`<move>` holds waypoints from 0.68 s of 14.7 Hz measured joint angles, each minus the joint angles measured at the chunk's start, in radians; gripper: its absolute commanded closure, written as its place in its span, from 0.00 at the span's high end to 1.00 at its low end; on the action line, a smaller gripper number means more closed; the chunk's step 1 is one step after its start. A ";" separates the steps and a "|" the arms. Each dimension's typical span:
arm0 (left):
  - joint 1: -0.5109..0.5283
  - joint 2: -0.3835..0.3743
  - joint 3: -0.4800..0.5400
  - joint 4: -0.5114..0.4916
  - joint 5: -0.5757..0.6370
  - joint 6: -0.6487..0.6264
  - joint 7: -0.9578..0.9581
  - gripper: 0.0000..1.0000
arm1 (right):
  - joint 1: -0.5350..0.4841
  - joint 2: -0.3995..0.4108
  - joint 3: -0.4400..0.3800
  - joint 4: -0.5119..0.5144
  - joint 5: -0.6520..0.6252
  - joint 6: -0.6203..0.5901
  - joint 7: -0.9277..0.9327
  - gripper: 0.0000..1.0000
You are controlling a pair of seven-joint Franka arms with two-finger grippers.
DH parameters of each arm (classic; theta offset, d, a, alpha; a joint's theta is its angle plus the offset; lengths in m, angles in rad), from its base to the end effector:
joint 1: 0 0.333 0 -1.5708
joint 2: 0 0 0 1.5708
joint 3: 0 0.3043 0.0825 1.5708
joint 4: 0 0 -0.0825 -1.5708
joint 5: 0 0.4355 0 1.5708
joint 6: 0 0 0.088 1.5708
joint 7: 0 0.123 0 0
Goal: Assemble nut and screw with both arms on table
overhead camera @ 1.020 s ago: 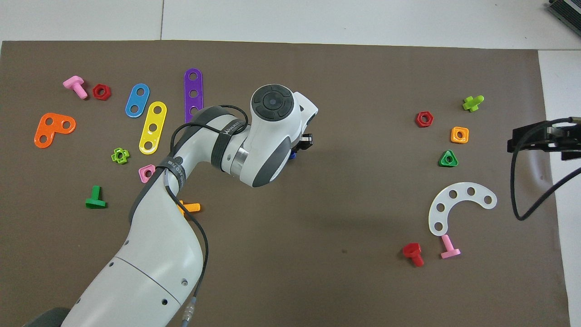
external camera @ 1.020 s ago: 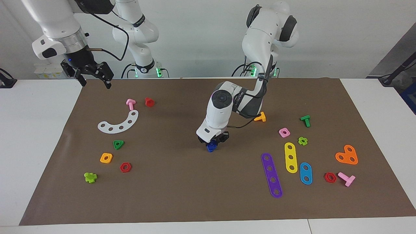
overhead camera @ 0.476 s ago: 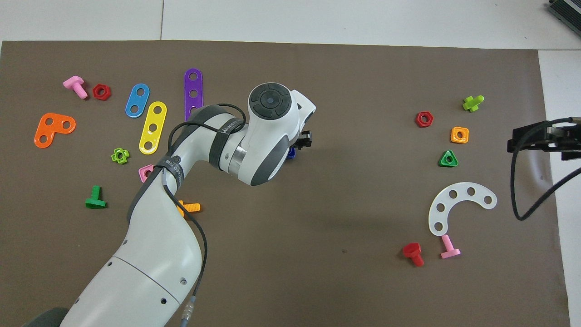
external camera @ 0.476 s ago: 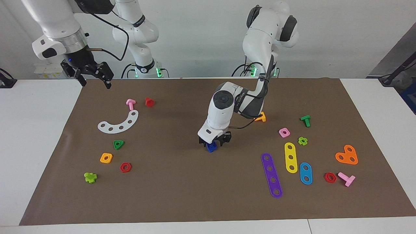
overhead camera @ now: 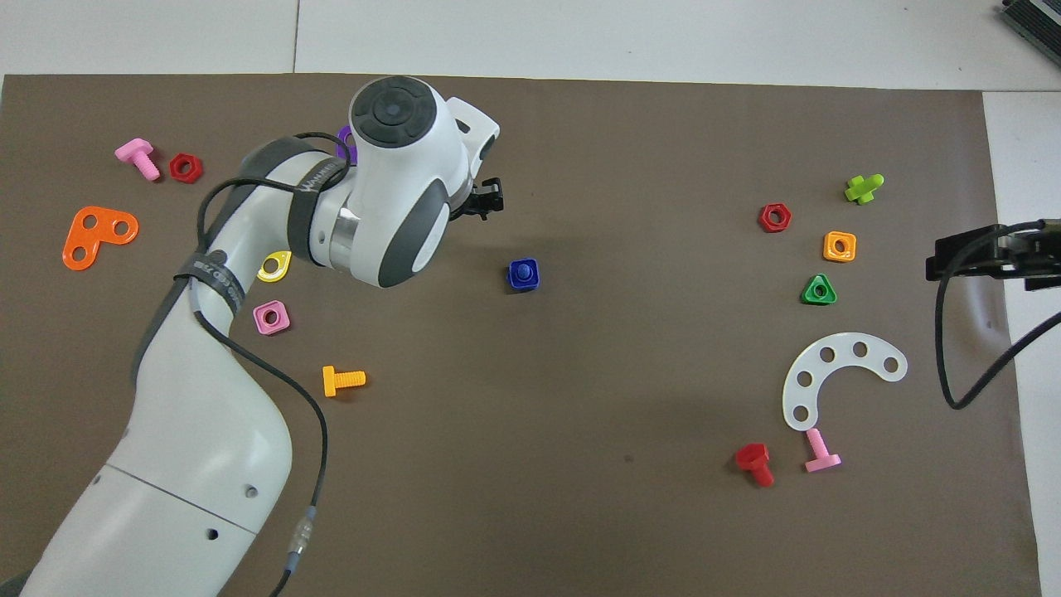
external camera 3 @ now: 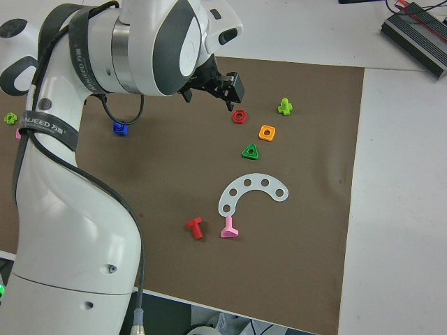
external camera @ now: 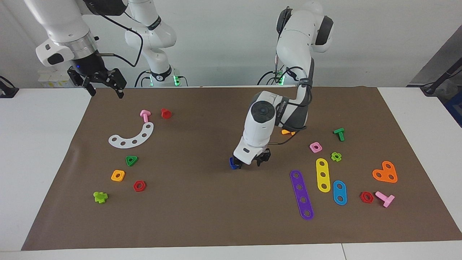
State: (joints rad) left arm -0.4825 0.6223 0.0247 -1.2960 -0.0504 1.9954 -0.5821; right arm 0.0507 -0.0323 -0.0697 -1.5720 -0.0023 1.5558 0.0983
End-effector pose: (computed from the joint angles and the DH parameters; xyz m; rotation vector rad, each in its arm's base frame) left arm 0.6956 -0.3512 0.3457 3.0667 0.2121 0.0783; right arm 0.5952 -0.0122 0.6142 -3.1355 0.1842 -0.0251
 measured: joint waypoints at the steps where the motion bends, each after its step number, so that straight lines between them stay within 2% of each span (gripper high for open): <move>1: 0.035 -0.025 0.001 0.004 0.001 -0.007 0.013 0.80 | 0.000 0.000 0.000 0.000 0.000 0.000 0.000 1.00; 5: 0.212 -0.122 -0.003 0.007 0.001 -0.115 0.228 0.80 | -0.002 0.000 0.000 0.001 0.000 0.000 0.000 1.00; 7: 0.297 -0.146 -0.004 0.006 0.001 -0.138 0.340 0.80 | -0.003 0.000 -0.001 0.001 0.000 -0.001 0.000 1.00; 10: 0.370 -0.159 -0.003 0.006 0.001 -0.173 0.466 0.79 | -0.001 0.000 0.000 0.001 0.000 -0.001 0.000 1.00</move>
State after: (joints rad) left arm -0.1127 0.4635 0.0214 -1.2905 -0.0489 1.8220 -0.1160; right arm 0.0495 -0.0325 -0.0699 -1.5706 -0.0023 1.5552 0.0983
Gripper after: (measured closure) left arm 0.198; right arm 0.000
